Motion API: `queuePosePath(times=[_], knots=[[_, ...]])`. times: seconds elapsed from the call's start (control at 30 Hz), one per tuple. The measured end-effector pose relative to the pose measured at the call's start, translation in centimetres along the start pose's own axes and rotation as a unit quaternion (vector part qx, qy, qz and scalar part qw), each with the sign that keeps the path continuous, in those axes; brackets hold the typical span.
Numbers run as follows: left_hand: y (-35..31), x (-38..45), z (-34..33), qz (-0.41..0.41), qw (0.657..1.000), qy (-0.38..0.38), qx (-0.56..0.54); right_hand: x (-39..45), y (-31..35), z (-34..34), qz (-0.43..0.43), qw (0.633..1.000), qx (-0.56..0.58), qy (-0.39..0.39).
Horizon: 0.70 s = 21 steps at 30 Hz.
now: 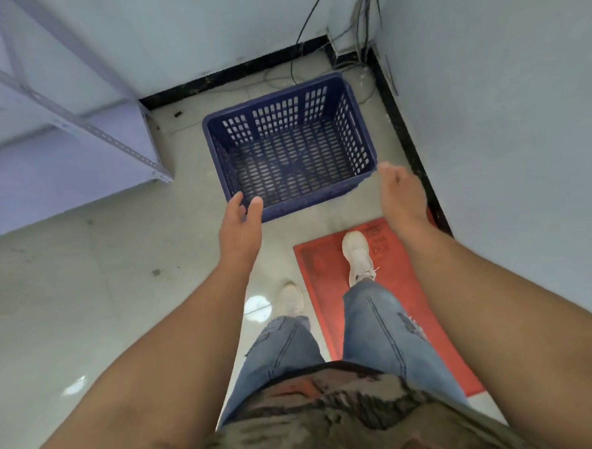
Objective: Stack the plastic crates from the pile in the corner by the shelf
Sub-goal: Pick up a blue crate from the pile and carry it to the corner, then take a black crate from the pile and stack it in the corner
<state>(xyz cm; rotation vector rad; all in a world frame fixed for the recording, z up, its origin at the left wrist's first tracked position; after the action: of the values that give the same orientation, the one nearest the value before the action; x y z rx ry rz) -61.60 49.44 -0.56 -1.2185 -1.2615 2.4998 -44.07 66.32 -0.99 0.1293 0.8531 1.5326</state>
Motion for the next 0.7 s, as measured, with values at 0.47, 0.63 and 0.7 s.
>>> queuePosePath(times=[0.47, 0.63, 0.7], knots=[[-1.6, -9.0, -7.3, -0.143, 0.948, 0.224, 0.177, -16.4, -12.2, 7.0, -0.214, 0.946, 0.138, -0.203], [-0.4, -14.9, -11.7, -0.217, 0.887, 0.31, 0.263, -24.0, -18.2, 9.6, -0.28, 0.901, 0.193, -0.27], [1.0, -17.9, -12.9, -0.234, 0.87, 0.338, 0.272, -27.9, -20.7, 10.3, -0.306, 0.879, 0.211, -0.299]])
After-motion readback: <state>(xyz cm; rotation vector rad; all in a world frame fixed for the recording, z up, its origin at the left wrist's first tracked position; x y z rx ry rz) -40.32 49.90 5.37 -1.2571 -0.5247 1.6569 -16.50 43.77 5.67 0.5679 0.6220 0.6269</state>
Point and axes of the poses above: each hand's wrist, its own x-axis towards the middle knuckle, its own z-axis out of the back of the hand, y = z × x, the point moved 2 cm from there along x, towards the middle knuckle, and after that the axes turned 3 degrees about -x, right-handed, at the moved point
